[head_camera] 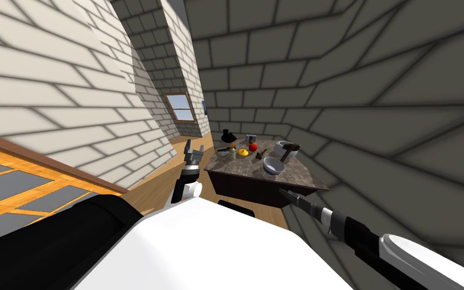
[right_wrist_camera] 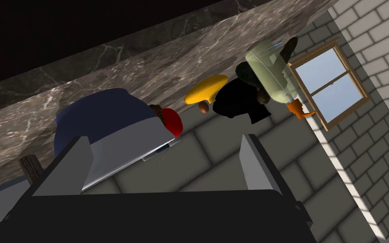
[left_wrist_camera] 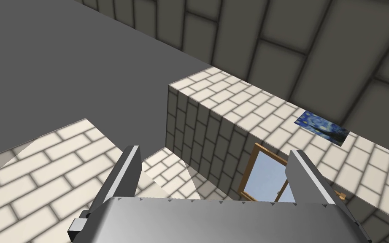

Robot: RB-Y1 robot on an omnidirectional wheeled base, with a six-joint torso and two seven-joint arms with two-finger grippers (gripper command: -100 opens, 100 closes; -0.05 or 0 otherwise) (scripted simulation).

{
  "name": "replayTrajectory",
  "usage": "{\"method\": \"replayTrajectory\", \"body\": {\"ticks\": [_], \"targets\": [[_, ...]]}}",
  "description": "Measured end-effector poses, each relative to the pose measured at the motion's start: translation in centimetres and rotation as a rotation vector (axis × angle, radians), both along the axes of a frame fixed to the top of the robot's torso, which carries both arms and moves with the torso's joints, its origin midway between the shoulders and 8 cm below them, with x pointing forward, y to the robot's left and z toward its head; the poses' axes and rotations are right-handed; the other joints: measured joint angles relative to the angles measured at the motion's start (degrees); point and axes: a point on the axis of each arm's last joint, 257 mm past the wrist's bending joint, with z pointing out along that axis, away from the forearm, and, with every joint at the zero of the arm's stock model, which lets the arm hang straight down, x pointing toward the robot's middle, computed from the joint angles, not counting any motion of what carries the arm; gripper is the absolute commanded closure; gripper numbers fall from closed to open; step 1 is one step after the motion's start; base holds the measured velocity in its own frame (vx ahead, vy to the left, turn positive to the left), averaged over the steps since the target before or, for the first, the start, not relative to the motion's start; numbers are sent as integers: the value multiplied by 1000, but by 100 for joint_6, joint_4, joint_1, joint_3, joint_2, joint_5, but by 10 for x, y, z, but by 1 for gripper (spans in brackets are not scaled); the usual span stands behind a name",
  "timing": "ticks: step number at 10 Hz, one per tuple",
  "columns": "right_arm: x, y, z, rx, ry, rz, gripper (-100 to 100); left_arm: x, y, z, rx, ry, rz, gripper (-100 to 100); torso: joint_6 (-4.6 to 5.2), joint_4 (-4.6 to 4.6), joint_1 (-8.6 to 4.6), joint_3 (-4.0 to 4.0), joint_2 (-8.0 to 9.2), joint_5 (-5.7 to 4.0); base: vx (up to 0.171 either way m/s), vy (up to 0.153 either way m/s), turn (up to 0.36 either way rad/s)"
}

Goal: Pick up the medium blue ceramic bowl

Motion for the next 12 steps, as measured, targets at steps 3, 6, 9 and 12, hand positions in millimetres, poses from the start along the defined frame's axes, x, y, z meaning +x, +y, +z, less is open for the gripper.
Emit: {"method": "replayTrajectory", "body": {"ticks": [3, 6, 9, 12], "targets": [[-3, -15, -7, -99, 25, 41, -100, 0, 0, 0, 0, 0, 0, 0, 0, 0, 1, 0, 0, 0, 4, -6, 43], [-4, -29, -11, -198, 46, 84, -100, 0, 0, 0, 0, 0, 0, 0, 0, 0, 1, 0, -1, 0, 4, -4, 37], [-3, -43, -13, -295, 63, 129, -100, 0, 0, 0, 0, 0, 0, 0, 0, 0, 2, 0, -1, 0, 5, -2, 39], [-1, -56, -14, -389, 75, 176, -100, 0, 0, 0, 0, 0, 0, 0, 1, 0, 2, -1, -1, 0, 8, -3, 34]]}}
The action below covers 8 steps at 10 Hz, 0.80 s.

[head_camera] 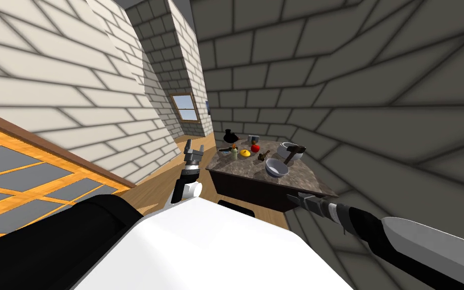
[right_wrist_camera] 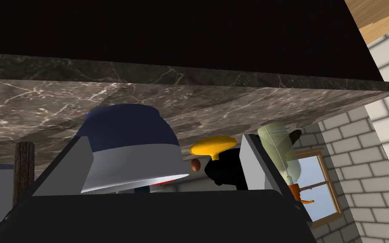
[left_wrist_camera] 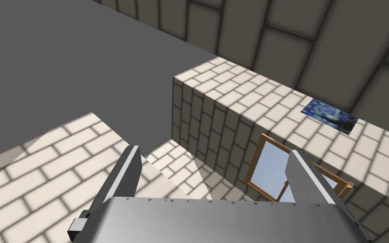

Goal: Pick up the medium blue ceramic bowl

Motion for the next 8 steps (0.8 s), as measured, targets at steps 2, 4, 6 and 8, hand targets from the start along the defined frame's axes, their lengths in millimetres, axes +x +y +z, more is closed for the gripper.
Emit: {"method": "replayTrajectory", "body": {"ticks": [2, 4, 6, 8], "targets": [[3, -11, 1, -71, 6, 37, -100, 0, 0, 0, 0, 0, 0, 0, -1, -1, 0, -1, -2, 0, 5, -2, 27], [6, -18, 2, -128, 10, 72, -100, 0, 0, 0, 0, 0, 0, 0, -2, -1, 1, -1, -2, 0, 10, -2, 47], [10, -26, 5, -197, 14, 115, -100, 0, 0, 0, 0, 0, 0, 0, -2, -1, 2, -3, -5, 0, 16, -3, 51], [12, -31, 6, -250, 22, 152, -100, 0, 0, 0, 0, 0, 0, 0, 0, -1, 2, -1, -2, 0, 4, 0, -4]]}}
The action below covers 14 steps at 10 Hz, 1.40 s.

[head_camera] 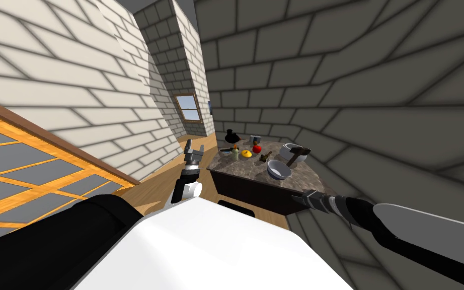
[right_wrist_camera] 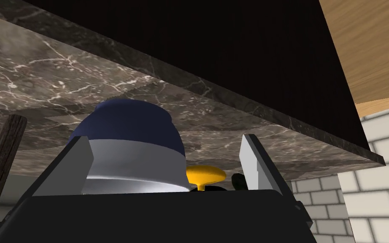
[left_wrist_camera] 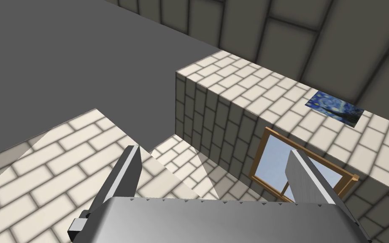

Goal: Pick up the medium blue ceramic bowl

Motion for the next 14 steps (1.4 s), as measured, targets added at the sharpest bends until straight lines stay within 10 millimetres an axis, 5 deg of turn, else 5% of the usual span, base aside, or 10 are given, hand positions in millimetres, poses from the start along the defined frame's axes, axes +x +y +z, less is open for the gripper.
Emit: {"method": "replayTrajectory", "body": {"ticks": [14], "targets": [[37, -10, 19, -337, -5, 316, -100, 0, 0, 0, 0, 0, 0, 0, -1, -1, 4, -3, -6, 0, 16, 1, 32]]}}
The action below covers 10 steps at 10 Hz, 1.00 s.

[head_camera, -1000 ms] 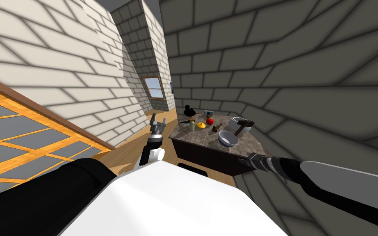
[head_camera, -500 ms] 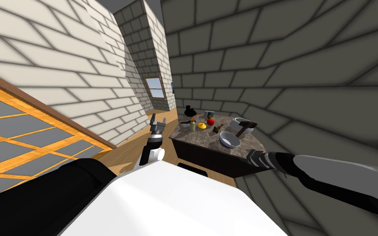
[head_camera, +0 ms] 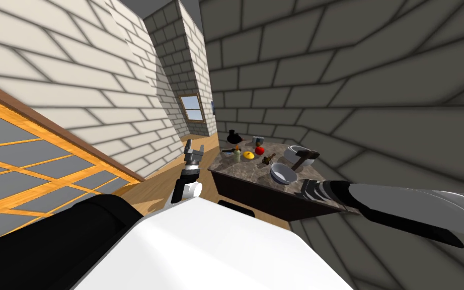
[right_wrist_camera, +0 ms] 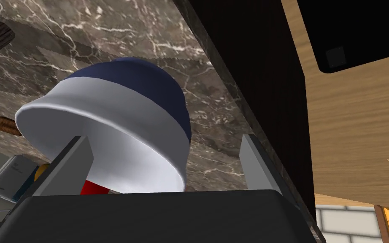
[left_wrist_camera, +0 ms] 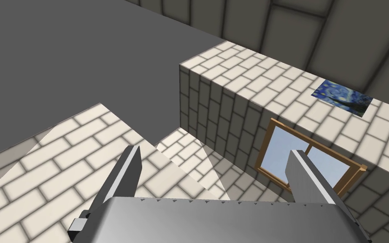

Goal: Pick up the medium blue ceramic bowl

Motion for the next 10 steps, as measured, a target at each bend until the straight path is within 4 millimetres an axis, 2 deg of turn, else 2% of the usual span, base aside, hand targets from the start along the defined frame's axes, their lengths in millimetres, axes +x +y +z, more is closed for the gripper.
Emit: {"method": "replayTrajectory", "body": {"ticks": [6, 10], "targets": [[14, 12, 4, -122, 5, 173, -100, 0, 0, 0, 0, 0, 0, 0, 3, 0, 0, 0, 0, 0, 25, 4, 26], [15, 28, -2, -193, 35, 307, -100, 0, 0, 0, 0, 0, 0, 0, 2, 0, 1, 0, -1, 0, 29, 7, 23]]}}
